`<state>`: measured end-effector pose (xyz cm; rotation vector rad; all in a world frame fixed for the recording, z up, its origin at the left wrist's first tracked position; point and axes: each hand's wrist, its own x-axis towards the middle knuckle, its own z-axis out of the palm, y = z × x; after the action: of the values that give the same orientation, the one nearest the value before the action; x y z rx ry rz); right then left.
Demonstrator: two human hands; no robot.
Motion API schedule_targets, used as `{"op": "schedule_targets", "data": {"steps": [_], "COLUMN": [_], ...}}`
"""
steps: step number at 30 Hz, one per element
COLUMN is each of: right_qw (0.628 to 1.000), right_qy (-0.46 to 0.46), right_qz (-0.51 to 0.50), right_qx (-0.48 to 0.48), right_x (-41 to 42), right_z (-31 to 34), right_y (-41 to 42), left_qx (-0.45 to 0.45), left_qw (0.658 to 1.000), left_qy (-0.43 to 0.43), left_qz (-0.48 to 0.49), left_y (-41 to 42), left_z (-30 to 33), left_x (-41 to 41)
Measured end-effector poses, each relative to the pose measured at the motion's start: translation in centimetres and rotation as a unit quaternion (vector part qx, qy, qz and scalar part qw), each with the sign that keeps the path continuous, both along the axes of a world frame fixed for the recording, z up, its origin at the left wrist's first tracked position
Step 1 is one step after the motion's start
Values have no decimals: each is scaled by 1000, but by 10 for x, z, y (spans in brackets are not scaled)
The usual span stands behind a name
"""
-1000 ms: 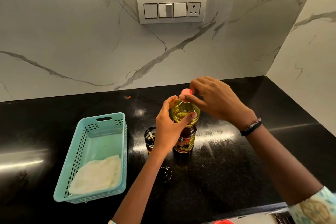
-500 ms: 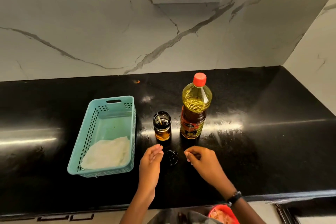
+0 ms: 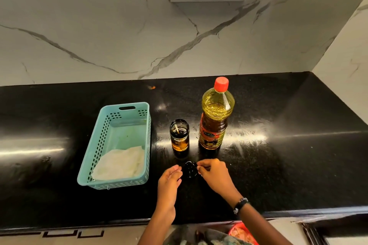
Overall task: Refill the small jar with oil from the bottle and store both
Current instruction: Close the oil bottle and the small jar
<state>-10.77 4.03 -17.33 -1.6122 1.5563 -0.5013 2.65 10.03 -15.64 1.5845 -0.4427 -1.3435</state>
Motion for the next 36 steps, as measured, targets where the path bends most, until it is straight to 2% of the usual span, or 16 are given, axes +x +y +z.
{"op": "schedule_targets", "data": {"steps": [3,6,10,13,17,20,22,25,28,31,36], "right_qw": [998,987,944,919,899,900,916,933,906,885,886], "right_qy": [-43,-132,-292,-355,-415,-426,-379,-207,4,89,115], "right_qz": [-25,-58,-104,-107,-105,-87,-72,-38,28,78,104], "right_qx": [33,74,115,132,89,-7,-112,-292,-423,-449,-438], "right_x": [-3,-5,-3,1,12,23,30,36,37,40,44], "right_z": [-3,3,33,60,88,102,106,102,89,80,69], "right_y": [1,4,4,-1,-7,-14,-22,-34,-39,-38,-37], "left_qx": [-6,-34,-89,-129,-167,-175,-179,-180,-171,-166,-174], "left_qw": [1000,998,995,991,985,984,984,982,980,973,957], "left_qy": [25,43,46,41,44,30,9,-41,-99,-159,-231], "left_qz": [12,16,1,-13,-5,12,21,28,31,10,-31], "left_y": [2,3,-2,-12,-31,-45,-52,-61,-66,-70,-71], "left_z": [3,13,38,61,85,93,93,87,76,65,57], "left_x": [0,4,10,16,27,33,36,39,41,44,45]}}
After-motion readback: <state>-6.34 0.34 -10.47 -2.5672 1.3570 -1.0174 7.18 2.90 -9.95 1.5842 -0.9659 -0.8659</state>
